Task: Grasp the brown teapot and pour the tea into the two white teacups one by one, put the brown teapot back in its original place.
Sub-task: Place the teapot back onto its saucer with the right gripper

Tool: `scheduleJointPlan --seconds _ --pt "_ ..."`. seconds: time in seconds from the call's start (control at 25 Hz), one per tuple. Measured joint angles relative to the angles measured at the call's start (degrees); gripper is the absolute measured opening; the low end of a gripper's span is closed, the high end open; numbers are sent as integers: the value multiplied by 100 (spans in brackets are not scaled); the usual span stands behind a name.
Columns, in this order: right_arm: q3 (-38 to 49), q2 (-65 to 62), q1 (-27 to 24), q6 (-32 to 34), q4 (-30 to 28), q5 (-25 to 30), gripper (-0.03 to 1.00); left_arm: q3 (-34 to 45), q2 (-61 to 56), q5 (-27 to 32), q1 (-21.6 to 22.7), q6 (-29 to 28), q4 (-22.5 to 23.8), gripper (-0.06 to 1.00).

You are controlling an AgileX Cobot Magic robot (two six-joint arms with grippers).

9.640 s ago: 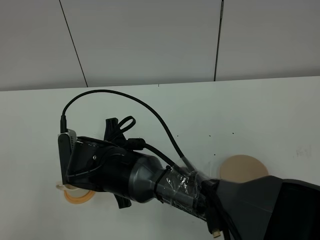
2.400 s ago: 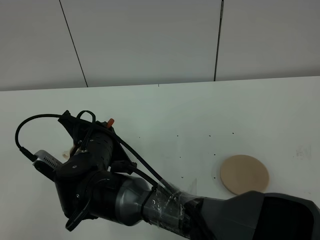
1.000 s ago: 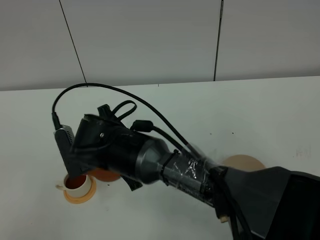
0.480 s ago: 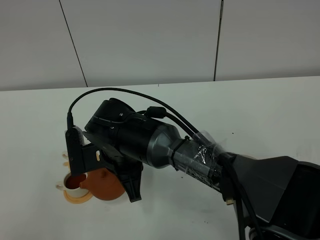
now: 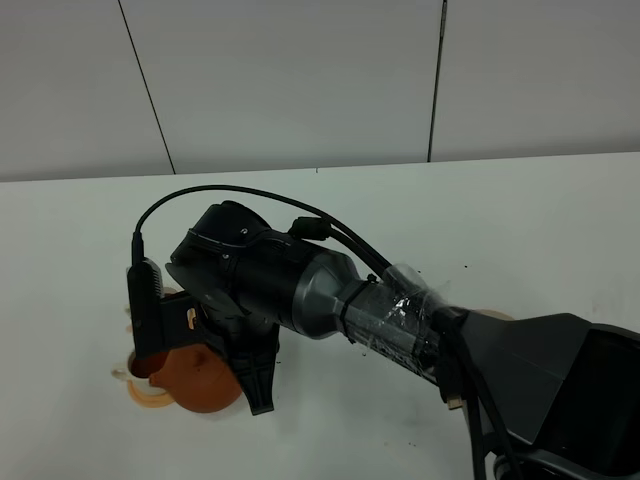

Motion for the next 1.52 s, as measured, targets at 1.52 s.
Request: scheduleJointPlan --seconds 1.52 --pt "2153 -2170 -2624 3670 1031 515 9 0 0 0 0 0 0 43"
